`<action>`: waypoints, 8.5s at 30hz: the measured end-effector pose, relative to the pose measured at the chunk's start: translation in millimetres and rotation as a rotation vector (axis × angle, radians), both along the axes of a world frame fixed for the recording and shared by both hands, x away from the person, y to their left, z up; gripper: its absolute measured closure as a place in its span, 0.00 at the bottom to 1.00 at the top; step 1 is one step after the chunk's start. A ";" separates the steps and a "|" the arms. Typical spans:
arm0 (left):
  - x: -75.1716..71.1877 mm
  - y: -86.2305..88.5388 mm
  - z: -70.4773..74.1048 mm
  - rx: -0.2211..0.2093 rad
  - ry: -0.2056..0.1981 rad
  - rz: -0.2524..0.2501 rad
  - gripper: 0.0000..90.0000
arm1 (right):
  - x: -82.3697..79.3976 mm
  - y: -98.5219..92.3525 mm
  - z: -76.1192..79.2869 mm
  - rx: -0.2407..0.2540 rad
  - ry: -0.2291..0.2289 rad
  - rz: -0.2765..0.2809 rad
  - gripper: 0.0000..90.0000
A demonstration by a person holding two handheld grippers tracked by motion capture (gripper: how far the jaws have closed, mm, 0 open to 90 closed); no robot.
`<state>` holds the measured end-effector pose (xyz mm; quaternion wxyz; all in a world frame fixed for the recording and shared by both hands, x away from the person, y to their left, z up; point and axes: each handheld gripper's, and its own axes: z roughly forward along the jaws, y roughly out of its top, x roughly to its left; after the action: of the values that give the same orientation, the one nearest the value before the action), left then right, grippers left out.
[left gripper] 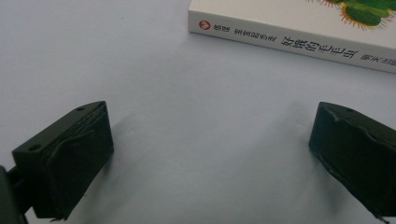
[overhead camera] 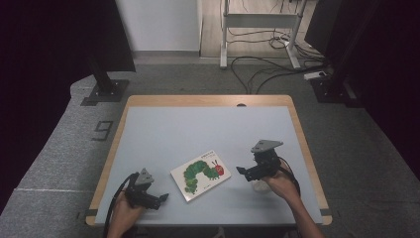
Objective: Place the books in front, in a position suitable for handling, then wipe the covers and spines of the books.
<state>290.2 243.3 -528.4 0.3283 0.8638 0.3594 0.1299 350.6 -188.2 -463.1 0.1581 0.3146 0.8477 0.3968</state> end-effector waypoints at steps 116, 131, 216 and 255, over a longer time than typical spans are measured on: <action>-0.1 -0.1 -0.3 -0.001 -0.001 0.002 0.00 | 9.0 37.3 -5.1 -0.006 0.050 0.153 0.63; -0.1 0.0 -0.3 -0.001 -0.001 0.001 0.00 | 16.4 53.5 -36.8 -0.070 0.070 0.155 0.63; -0.1 0.1 -0.3 0.000 -0.001 0.000 0.00 | -12.9 181.8 -41.2 -0.079 0.069 0.418 0.64; -0.3 -0.2 -0.4 0.001 -0.003 0.003 0.00 | 17.3 152.9 -42.7 -0.072 0.089 0.308 0.64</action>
<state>289.9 243.1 -528.8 0.3281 0.8633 0.3601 0.1322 367.9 -35.2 -505.8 0.0690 0.1923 0.9057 0.3714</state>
